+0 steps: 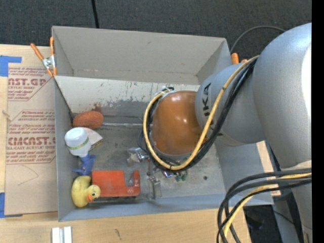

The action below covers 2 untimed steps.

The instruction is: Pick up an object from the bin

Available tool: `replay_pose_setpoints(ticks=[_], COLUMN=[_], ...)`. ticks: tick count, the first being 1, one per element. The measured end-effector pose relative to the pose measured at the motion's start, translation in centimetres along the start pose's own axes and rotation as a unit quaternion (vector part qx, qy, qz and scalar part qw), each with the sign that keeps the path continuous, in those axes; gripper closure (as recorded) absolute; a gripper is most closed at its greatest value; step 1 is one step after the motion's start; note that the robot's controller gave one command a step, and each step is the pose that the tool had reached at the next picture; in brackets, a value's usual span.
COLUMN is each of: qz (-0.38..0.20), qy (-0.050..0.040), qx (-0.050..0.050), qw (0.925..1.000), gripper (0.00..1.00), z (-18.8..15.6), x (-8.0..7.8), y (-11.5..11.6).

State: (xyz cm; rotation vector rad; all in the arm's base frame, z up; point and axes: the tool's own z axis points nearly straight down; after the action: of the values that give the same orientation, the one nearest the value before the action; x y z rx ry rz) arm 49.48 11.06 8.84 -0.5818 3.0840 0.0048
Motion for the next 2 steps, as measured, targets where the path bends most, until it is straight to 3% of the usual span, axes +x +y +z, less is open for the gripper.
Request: replay_pose_setpoints(ticks=[1, 2], qz=[0.034, -0.113], qy=[0.0026, -0.0040], qx=[0.003, 0.006], qw=[0.9994, 0.9935], gripper=[0.00, 1.00], z=[0.7, 1.4], x=[-0.2, -1.2], y=[1.7, 5.2])
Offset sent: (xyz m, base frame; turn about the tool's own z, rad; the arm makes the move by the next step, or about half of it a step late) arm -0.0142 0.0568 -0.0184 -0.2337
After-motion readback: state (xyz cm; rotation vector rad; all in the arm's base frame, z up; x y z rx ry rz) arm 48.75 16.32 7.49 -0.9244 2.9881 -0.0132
